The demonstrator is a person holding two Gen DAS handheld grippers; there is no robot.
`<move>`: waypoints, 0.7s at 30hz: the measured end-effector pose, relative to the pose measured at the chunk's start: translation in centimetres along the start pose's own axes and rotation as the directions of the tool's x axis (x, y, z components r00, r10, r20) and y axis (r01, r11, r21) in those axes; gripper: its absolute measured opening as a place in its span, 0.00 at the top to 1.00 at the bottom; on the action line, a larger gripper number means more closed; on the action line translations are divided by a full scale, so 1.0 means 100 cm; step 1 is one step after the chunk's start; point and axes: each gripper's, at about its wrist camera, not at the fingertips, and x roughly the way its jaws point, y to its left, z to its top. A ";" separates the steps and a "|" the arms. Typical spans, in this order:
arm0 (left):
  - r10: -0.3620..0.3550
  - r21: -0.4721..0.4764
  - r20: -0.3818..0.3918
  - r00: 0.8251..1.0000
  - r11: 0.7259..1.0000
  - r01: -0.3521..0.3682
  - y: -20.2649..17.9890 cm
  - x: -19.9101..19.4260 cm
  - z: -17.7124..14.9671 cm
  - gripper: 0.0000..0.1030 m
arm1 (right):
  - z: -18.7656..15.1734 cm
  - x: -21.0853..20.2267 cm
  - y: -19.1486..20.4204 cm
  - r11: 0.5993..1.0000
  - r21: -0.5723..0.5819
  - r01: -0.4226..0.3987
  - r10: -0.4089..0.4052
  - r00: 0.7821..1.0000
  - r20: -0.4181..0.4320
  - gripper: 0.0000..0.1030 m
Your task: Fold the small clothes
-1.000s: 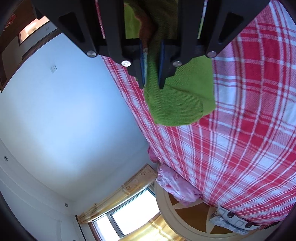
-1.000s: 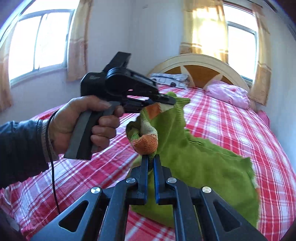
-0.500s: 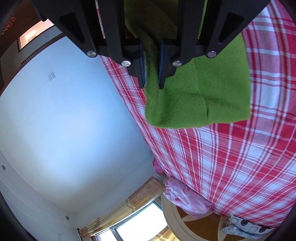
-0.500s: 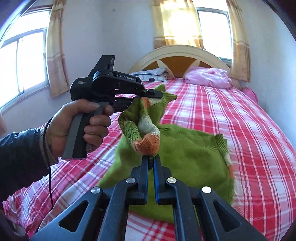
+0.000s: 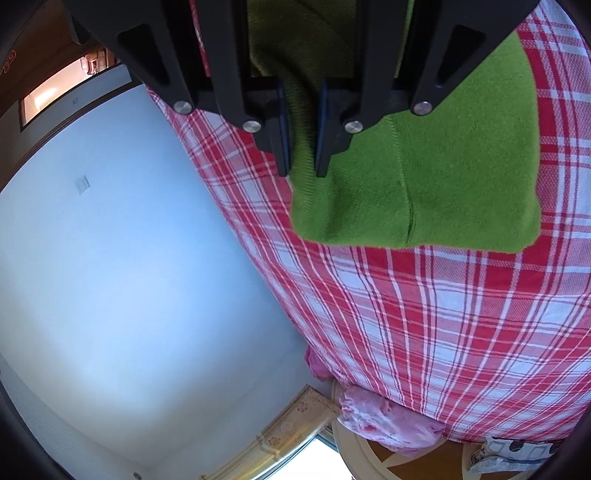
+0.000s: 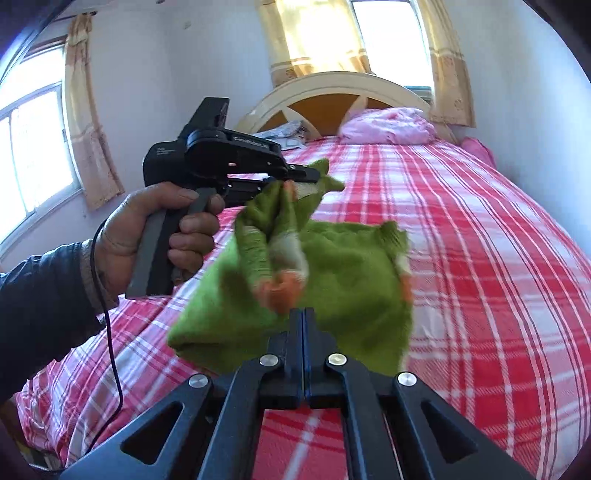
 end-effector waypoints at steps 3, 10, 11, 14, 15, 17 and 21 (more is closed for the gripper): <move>-0.008 -0.004 -0.015 1.000 1.000 0.008 -0.005 0.010 -0.002 0.93 | -0.009 0.004 -0.017 0.998 0.056 -0.017 0.019 0.999 -0.046 1.00; 0.078 0.100 -0.063 0.995 0.992 -0.072 -0.019 0.027 -0.012 0.96 | -0.016 0.013 -0.035 0.978 0.179 -0.109 0.124 0.989 -0.079 0.50; 0.090 0.116 -0.056 0.994 0.990 -0.083 -0.021 0.025 -0.013 0.96 | -0.018 0.013 -0.037 0.967 0.206 -0.152 0.169 0.983 -0.067 0.33; 0.073 0.146 -0.054 0.996 0.987 -0.064 -0.027 0.021 -0.013 0.87 | -0.020 0.015 -0.040 0.935 0.270 -0.228 0.245 0.969 -0.028 0.25; 0.095 0.170 -0.066 0.993 0.982 -0.083 -0.030 0.022 -0.014 0.80 | -0.018 0.018 -0.037 0.939 0.262 -0.221 0.238 0.971 -0.033 0.25; 0.163 0.206 -0.067 0.984 0.968 -0.146 -0.033 0.026 -0.015 0.59 | -0.014 0.027 -0.032 0.953 0.239 -0.185 0.205 0.977 -0.058 0.25; 0.337 0.252 -0.149 0.930 0.922 -0.293 -0.029 0.050 -0.016 0.31 | -0.014 0.050 -0.036 0.937 0.298 -0.183 0.227 0.966 -0.121 0.25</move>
